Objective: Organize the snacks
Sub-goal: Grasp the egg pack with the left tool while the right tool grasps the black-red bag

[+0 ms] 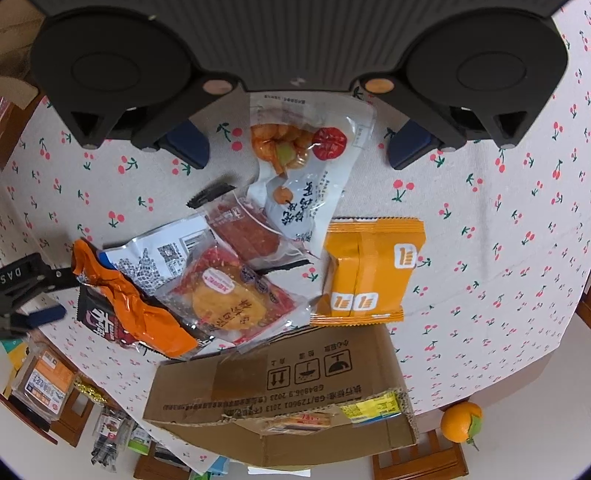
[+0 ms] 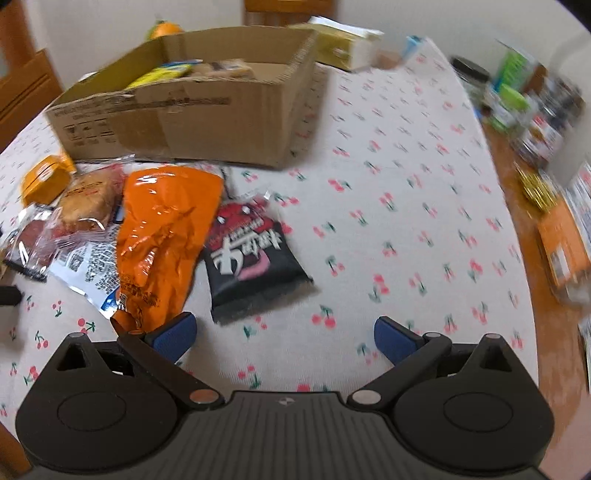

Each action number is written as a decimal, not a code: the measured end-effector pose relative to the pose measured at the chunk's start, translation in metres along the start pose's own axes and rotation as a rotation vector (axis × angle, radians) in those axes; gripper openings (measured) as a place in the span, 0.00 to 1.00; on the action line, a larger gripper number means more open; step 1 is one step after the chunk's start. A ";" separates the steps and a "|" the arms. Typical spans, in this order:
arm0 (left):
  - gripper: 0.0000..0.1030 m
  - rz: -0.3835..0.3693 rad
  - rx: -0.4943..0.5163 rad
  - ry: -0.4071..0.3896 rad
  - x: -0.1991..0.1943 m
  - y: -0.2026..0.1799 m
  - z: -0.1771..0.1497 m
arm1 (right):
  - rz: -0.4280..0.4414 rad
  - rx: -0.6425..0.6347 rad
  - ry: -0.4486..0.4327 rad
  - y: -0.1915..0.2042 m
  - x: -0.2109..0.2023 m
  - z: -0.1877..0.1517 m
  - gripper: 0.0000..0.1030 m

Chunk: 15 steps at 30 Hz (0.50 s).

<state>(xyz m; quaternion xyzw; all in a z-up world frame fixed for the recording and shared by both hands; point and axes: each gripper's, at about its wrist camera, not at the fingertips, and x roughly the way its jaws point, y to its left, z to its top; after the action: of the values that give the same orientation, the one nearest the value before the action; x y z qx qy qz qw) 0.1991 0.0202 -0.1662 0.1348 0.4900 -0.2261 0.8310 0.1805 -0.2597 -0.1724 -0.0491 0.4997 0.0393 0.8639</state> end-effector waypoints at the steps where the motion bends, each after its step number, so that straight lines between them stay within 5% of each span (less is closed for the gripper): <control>1: 0.98 -0.002 0.005 -0.001 0.000 0.000 0.001 | 0.015 -0.027 -0.002 0.000 0.002 0.003 1.00; 7: 0.92 -0.005 0.027 0.006 0.000 -0.003 0.005 | 0.083 -0.160 0.003 -0.002 0.013 0.026 1.00; 10: 0.79 -0.003 0.040 -0.002 -0.002 -0.005 0.009 | 0.091 -0.211 -0.001 0.001 0.015 0.034 0.97; 15: 0.66 -0.014 0.059 -0.007 -0.004 -0.006 0.014 | 0.131 -0.208 -0.005 -0.001 0.012 0.041 0.70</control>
<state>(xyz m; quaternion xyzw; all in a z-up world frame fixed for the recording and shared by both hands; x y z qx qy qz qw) 0.2047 0.0100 -0.1560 0.1551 0.4810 -0.2470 0.8268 0.2224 -0.2552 -0.1626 -0.1054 0.4930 0.1473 0.8510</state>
